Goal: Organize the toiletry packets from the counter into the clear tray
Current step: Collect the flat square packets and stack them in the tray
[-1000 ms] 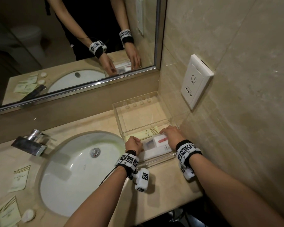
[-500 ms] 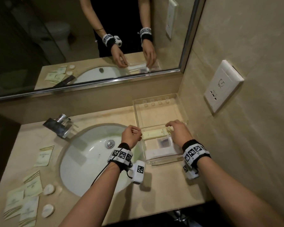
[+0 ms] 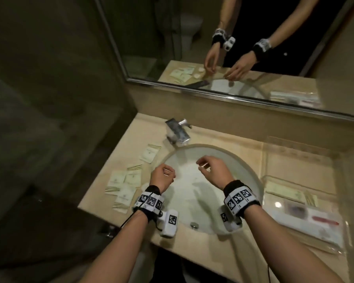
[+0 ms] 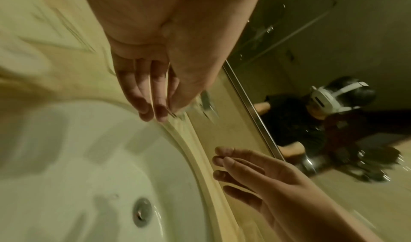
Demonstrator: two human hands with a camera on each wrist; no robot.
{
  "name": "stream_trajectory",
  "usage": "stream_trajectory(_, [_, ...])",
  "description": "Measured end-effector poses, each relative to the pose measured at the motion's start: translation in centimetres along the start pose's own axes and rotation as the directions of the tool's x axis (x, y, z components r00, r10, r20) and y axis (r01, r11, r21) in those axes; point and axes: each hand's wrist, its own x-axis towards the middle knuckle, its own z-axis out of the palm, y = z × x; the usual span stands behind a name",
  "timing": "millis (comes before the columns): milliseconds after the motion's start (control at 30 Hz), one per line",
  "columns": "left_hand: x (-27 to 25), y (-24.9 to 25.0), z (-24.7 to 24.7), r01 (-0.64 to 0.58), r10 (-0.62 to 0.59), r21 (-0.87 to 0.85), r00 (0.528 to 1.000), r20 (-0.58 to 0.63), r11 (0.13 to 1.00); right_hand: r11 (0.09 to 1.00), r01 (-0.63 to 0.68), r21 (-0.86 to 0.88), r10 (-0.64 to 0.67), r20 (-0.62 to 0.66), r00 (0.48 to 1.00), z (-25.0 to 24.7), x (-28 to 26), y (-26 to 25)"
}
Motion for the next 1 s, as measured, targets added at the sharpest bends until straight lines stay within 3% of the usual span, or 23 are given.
stream_trajectory(267, [1.7,-9.3,-11.2,0.248,-0.242,0.003,0.949,-0.200,0.969,0.999,0.052,0.014,-0.054,0.273,0.960,11.8,5.5,-7.8])
stream_trajectory(500, [2.3,-12.9,-13.7,0.368,-0.293,0.275,0.915,-0.278,0.889,0.997,0.001,-0.080,0.027,0.341,0.940,19.3,9.8,-12.0])
stream_trajectory(667, [2.8,-13.6,-13.2,0.352,-0.259,0.443,0.931,-0.257,0.825,0.974,0.060,-0.219,0.022,0.352,0.936,21.5,11.2,-12.5])
stream_trajectory(800, [3.1,-13.6,-13.6,0.347,-0.262,0.438,0.934,-0.243,0.829,0.966,0.061,-0.250,0.026,0.330,0.944,21.8,11.5,-12.4])
stream_trajectory(1000, [2.8,-13.4,-14.4,0.339,-0.281,0.339,0.937,-0.209,0.878,0.980,-0.036,-0.197,0.089,0.265,0.960,21.2,11.4,-12.3])
